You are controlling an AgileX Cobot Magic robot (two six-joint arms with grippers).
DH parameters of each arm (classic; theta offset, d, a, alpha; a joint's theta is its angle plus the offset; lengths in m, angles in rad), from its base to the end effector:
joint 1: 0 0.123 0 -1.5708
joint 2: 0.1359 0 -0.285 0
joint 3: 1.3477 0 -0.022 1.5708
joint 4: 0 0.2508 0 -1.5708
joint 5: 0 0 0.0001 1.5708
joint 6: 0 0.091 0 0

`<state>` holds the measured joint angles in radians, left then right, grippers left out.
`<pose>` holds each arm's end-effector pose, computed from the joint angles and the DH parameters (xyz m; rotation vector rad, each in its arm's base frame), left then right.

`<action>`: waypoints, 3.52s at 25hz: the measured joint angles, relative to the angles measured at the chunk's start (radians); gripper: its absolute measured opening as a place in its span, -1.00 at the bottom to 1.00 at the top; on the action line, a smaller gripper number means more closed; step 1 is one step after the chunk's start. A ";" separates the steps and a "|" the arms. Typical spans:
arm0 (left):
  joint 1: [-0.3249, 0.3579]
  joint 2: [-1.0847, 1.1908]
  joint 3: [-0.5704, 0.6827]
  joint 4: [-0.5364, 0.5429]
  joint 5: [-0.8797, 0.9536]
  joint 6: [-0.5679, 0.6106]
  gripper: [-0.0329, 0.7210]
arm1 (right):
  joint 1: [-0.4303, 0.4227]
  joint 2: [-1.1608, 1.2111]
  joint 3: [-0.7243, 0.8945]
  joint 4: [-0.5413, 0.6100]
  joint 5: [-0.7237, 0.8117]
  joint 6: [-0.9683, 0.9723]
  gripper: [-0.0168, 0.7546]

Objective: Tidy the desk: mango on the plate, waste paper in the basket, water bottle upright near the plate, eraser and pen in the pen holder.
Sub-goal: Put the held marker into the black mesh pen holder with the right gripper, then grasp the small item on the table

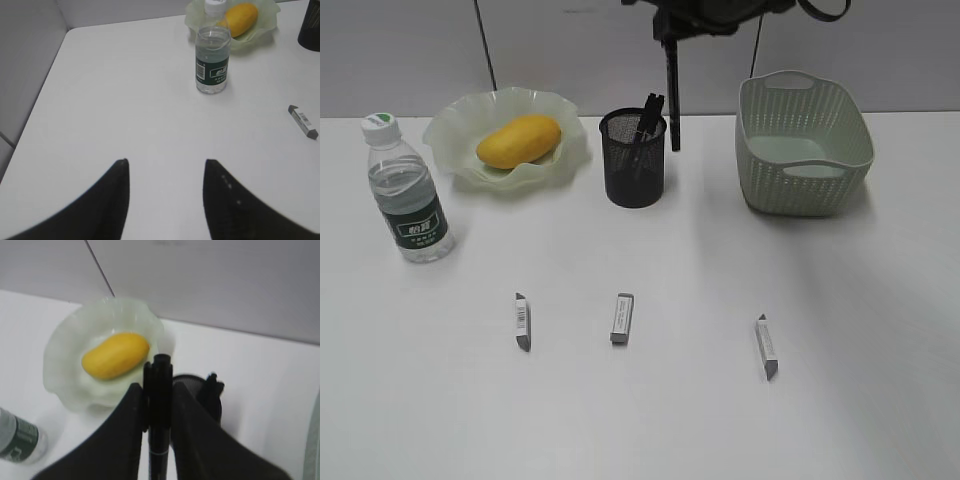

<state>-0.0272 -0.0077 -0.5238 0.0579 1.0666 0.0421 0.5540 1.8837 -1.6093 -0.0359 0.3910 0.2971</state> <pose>-0.0091 0.0049 0.2834 0.0660 2.0172 0.0784 0.3836 0.2359 0.3049 -0.3077 2.1627 0.4568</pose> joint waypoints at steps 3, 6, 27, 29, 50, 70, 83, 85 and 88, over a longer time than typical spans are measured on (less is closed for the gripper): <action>0.000 0.000 0.000 0.000 0.000 0.000 0.07 | 0.000 0.027 0.000 -0.023 -0.156 -0.001 -0.57; 0.000 0.000 0.000 0.000 0.000 0.000 0.05 | 0.000 0.080 0.000 -0.061 -0.291 -0.002 -0.58; 0.000 0.000 0.000 -0.001 0.000 0.000 -0.27 | 0.000 0.355 0.000 -0.127 -0.749 -0.338 -0.58; 0.000 0.000 0.000 -0.001 0.000 0.000 -0.27 | 0.000 0.355 0.000 -0.127 -0.750 -0.402 -0.58; 0.000 0.000 0.000 -0.001 0.000 0.000 -0.27 | 0.000 0.362 0.000 0.070 -0.683 -0.445 -0.54; 0.000 0.000 0.000 -0.001 0.000 0.000 -0.16 | 0.000 0.146 -0.012 0.081 -0.484 -0.478 0.12; 0.000 0.000 0.000 -0.020 0.000 0.000 -0.16 | -0.021 -0.099 -0.070 0.003 0.527 -0.672 0.09; 0.000 0.000 0.000 -0.027 0.000 0.000 -0.16 | -0.052 -0.107 -0.070 0.003 0.665 -0.645 0.09; 0.000 0.000 0.000 -0.029 0.000 0.001 -0.10 | -0.131 -0.128 -0.070 0.000 0.789 -0.579 0.09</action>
<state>-0.0272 -0.0077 -0.5238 0.0285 1.0666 0.0432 0.4230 1.7559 -1.6796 -0.0356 1.1797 -0.2822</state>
